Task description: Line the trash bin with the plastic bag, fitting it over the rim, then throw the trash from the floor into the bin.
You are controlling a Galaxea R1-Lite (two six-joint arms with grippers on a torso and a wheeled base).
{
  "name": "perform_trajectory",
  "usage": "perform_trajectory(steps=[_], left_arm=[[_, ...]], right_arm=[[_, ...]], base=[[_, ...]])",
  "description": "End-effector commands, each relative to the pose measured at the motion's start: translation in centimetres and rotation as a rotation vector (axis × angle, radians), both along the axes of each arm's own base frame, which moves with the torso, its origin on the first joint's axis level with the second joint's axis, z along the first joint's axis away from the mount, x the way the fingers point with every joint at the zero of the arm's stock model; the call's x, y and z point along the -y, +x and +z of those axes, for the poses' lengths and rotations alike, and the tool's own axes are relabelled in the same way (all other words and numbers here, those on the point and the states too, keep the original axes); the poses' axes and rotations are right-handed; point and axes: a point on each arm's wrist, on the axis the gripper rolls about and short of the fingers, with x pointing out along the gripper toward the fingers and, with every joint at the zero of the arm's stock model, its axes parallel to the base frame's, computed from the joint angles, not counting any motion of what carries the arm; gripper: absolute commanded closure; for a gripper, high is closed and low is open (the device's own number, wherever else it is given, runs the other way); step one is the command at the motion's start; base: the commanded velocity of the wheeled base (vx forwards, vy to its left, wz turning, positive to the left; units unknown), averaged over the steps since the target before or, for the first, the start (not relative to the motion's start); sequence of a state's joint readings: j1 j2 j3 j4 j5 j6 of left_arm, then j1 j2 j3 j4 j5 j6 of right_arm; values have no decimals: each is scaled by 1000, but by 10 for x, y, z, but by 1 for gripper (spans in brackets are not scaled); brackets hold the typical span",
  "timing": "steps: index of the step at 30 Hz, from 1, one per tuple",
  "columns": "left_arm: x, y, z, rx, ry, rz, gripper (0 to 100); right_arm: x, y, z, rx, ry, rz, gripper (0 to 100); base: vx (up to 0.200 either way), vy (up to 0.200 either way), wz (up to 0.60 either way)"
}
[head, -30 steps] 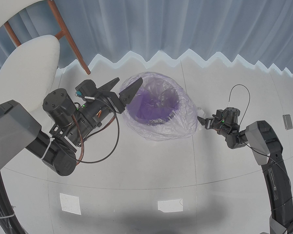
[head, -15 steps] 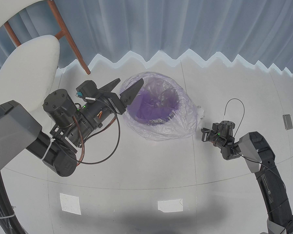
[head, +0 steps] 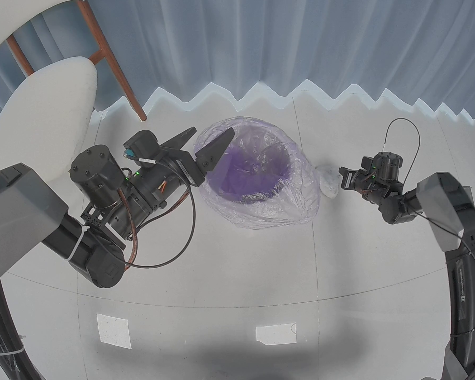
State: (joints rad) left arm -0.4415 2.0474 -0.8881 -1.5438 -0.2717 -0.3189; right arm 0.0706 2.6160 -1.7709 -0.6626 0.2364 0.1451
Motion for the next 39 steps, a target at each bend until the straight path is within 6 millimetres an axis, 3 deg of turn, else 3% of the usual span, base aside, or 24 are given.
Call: perform_trajectory(steps=[1,3,6,13,14,15,20,21,27,31,32,39], left_arm=[[5,-4,-1,-5,2,-17,0],[6,-5,-1,-5,2,-20,0],[6,-5,-1,-5,2,-19,0],[-14,-2,10,15,-11,20,0],[-14,-2,10,15,-11,20,0],[-22,-3,14,19,-9,30,0],[-28,-10,19,23,1,14,0],[-28,-10,20,24,0,12,0],[-23,-12,20,28,-2,5,0],[-6,-19,19,24,-7,-21,0],[0,-21,17,17,-14,-20,0],[-2,-20,21,28,-23,-9,0]], right_arm=[[19,-182,94,-297,78,83,100],[19,-196,83,-336,57,86,100],[23,-202,56,-402,18,74,100],[33,-186,-14,-414,-44,27,100],[33,-186,-14,-414,-44,27,100],[33,-179,-32,-362,-63,28,100],[30,-162,-50,-310,-79,26,100],[30,-161,-50,-308,-78,26,0],[29,-144,-49,-271,-87,-15,0],[25,-119,-61,-248,-101,-45,0],[24,-103,-69,-241,-109,-64,0],[21,-57,-83,-278,-120,-79,0]], base=[[0,0,0],[0,0,0],[0,0,0],[0,0,0],[200,0,0],[200,0,0],[200,0,0],[200,0,0],[200,0,0],[200,0,0],[0,0,0],[0,0,0]])
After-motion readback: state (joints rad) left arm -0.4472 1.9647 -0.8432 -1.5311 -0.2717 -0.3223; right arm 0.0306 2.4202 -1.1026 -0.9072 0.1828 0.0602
